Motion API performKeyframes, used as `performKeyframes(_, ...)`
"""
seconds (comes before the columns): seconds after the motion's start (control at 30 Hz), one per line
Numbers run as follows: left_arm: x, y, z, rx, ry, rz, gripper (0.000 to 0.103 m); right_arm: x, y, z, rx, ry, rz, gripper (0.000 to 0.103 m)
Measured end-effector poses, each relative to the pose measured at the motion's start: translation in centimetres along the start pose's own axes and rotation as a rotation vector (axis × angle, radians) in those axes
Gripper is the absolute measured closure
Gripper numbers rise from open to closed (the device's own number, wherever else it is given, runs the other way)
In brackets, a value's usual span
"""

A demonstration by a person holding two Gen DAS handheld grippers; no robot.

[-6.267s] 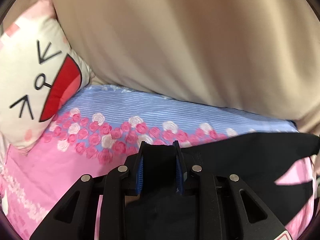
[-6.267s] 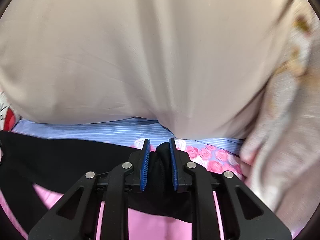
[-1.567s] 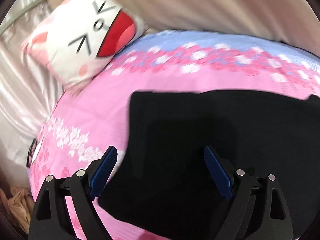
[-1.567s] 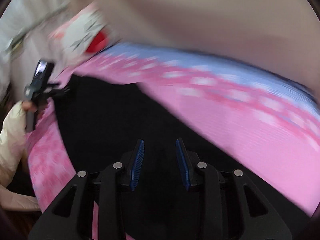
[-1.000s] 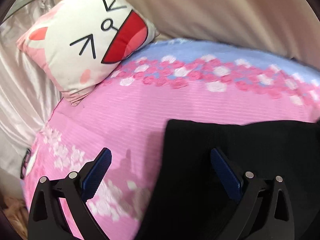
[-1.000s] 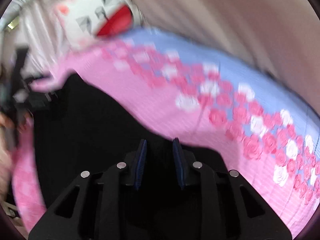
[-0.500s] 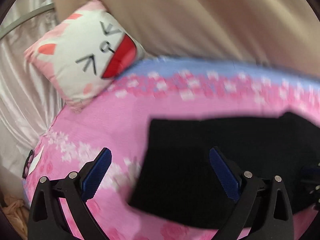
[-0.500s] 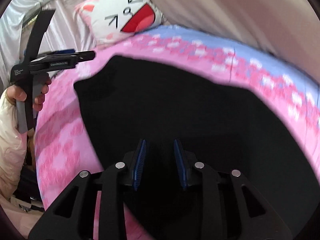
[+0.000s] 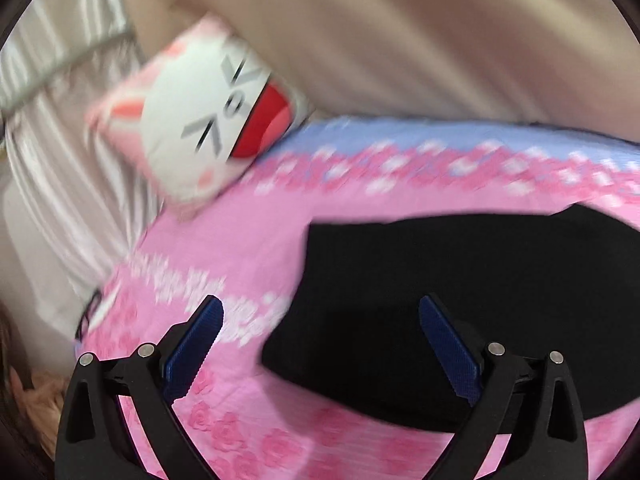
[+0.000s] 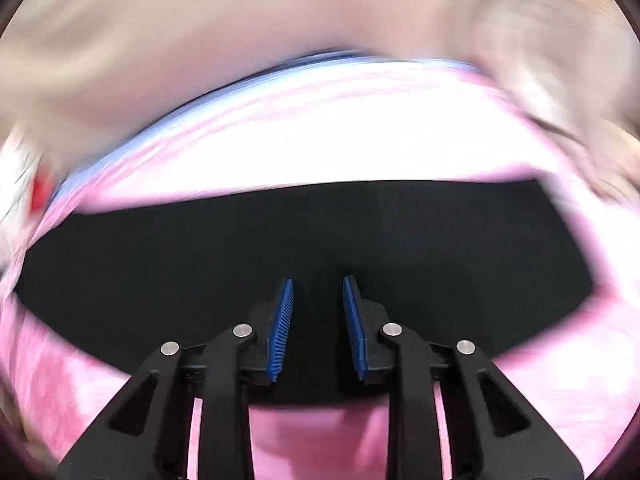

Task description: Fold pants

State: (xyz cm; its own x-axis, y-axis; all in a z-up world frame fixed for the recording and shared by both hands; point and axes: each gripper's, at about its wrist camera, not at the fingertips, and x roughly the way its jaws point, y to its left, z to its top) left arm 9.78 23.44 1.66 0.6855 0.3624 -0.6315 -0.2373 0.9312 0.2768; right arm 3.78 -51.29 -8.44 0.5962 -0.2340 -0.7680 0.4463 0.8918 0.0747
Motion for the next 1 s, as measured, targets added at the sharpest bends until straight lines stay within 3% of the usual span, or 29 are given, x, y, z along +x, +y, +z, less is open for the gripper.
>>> performKeyframes(0.03, -1.4, -1.6, 0.4, 0.018, -0.027, -0.025, 0.006, -0.5, -2.9, 0.3, 0.069, -0.017, -0.023, 0.074)
performKeyframes(0.07, -2.4, -3.3, 0.7, 0.037, -0.045, -0.055, 0.005, -1.2, -5.5, 0.5, 0.155, -0.037, 0.01, 0.074)
performKeyframes(0.13, -3.9, -7.2, 1.1, 0.081, -0.064, -0.122, 0.005, -2.5, -7.3, 1.2, 0.211, -0.087, 0.07, 0.074)
performKeyframes(0.2, -4.7, -11.2, 1.2, 0.12, -0.066, -0.18, 0.005, -2.4, -6.3, 2.2, 0.157, -0.096, 0.119, 0.073)
performKeyframes(0.27, -5.3, -16.4, 0.9, 0.167, -0.054, -0.254, 0.005, -0.2, -4.1, 3.2, 0.092, -0.065, 0.22, 0.073)
performKeyframes(0.33, -5.7, -20.1, 0.5, 0.2, -0.038, -0.296, 0.005, 2.2, -2.5, 4.2, 0.031, -0.034, 0.254, 0.074)
performKeyframes(0.37, -6.1, -22.2, 0.1, 0.22, -0.031, -0.326, 0.005, 3.6, -2.2, 4.6, -0.014, -0.022, 0.239, 0.076)
performKeyframes(0.4, -6.4, -23.9, -0.2, 0.236, -0.025, -0.347, 0.005, 5.2, -2.6, 5.1, -0.049, -0.003, 0.154, 0.076)
performKeyframes(0.43, -6.7, -25.2, -0.6, 0.255, -0.023, -0.361, 0.005, 6.2, -3.8, 5.5, -0.037, 0.005, 0.148, 0.087)
performKeyframes(0.47, -7.0, -26.4, -1.1, 0.275, -0.02, -0.369, 0.005, 6.3, -5.7, 6.1, 0.05, 0.007, 0.215, 0.102)
performKeyframes(0.5, -7.1, -27.3, -1.6, 0.291, -0.013, -0.374, 0.005, 6.1, -7.0, 6.4, 0.1, 0.008, 0.225, 0.103)
performKeyframes(0.57, -7.4, -28.1, -2.4, 0.312, -0.014, -0.372, 0.005, 3.8, -8.8, 6.7, 0.111, -0.051, 0.096, 0.091)
performKeyframes(0.63, -7.7, -28.5, -3.1, 0.315, -0.015, -0.358, 0.005, 1.4, -10.2, 6.4, 0.148, -0.072, 0.129, 0.08)
performKeyframes(0.7, -7.4, -28.6, -3.5, 0.296, -0.004, -0.373, 0.005, -0.3, -11.0, 5.5, 0.208, -0.092, 0.163, 0.014)
performKeyframes(0.8, -6.9, -29.2, -4.1, 0.269, 0.026, -0.398, 0.005, -1.7, -11.2, 3.6, 0.194, -0.077, 0.229, 0.014)
performKeyframes(1.0, -7.0, -30.7, -4.5, 0.286, 0.021, -0.4, 0.005, -1.1, -8.5, 1.0, 0.126, 0.002, 0.204, 0.015)
